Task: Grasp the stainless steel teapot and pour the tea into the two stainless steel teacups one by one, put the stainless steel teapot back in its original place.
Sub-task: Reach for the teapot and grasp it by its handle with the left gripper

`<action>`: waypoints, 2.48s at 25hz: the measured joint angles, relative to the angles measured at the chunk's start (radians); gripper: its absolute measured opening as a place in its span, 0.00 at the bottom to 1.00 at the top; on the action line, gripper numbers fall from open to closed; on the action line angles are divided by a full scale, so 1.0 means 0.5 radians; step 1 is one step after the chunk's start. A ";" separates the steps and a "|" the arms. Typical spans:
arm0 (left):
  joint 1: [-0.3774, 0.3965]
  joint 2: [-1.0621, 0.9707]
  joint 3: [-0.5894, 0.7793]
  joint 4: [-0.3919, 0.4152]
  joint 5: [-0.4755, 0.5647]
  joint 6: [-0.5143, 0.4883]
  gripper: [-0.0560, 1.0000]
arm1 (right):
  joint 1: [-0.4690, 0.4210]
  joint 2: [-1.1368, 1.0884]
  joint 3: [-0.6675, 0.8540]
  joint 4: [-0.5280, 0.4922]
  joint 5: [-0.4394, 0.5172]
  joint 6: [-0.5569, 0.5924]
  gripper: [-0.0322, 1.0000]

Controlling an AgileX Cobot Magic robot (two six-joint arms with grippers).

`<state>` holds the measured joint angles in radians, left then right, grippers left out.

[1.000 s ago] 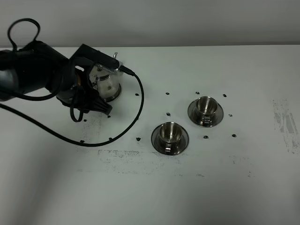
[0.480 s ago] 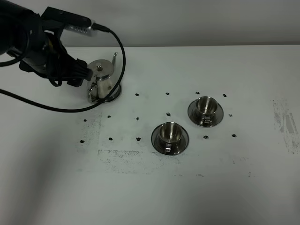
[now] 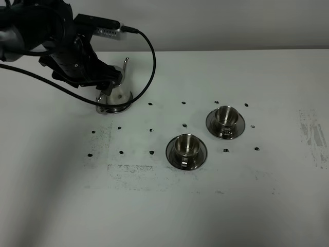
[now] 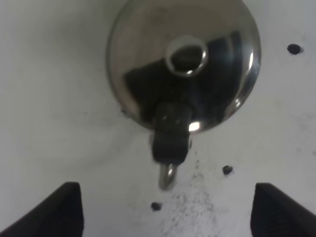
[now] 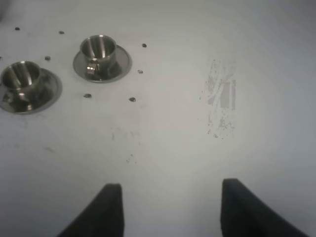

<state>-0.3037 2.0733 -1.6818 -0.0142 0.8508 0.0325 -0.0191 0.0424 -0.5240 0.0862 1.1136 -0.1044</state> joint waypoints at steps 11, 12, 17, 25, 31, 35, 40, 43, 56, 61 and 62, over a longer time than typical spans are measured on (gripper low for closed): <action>0.000 0.152 -0.066 -0.063 0.014 -0.002 0.69 | 0.000 0.000 0.000 0.000 0.000 0.000 0.45; 0.000 0.170 -0.086 -0.071 0.017 -0.002 0.69 | 0.000 0.000 0.000 0.000 0.000 0.000 0.45; 0.000 0.241 -0.199 -0.083 0.054 -0.004 0.69 | 0.000 0.000 0.000 0.000 0.000 0.000 0.45; 0.000 0.354 -0.386 -0.092 0.187 -0.049 0.69 | 0.000 0.000 0.000 0.000 0.000 0.000 0.45; 0.000 0.368 -0.395 -0.086 0.193 -0.065 0.69 | 0.000 0.000 0.000 0.000 0.000 0.000 0.45; 0.000 0.368 -0.395 -0.079 0.176 -0.078 0.69 | 0.000 0.000 0.000 0.000 0.000 0.000 0.45; 0.000 0.368 -0.395 -0.075 0.165 -0.054 0.68 | 0.000 0.000 0.000 0.000 0.000 0.000 0.45; 0.000 0.368 -0.395 -0.073 0.163 -0.054 0.67 | 0.000 0.000 0.000 0.000 0.000 0.000 0.45; 0.000 0.392 -0.395 -0.029 0.117 -0.050 0.66 | 0.000 0.000 0.001 0.000 0.000 0.000 0.45; 0.000 0.404 -0.395 -0.022 0.113 -0.050 0.66 | 0.000 0.000 0.001 0.000 0.000 0.000 0.45; 0.000 0.404 -0.395 -0.022 0.110 -0.050 0.66 | 0.000 0.000 0.001 0.000 0.000 0.000 0.45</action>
<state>-0.3037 2.2751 -1.8794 -0.0250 0.9058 0.0073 -0.0191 0.0424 -0.5233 0.0862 1.1136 -0.1044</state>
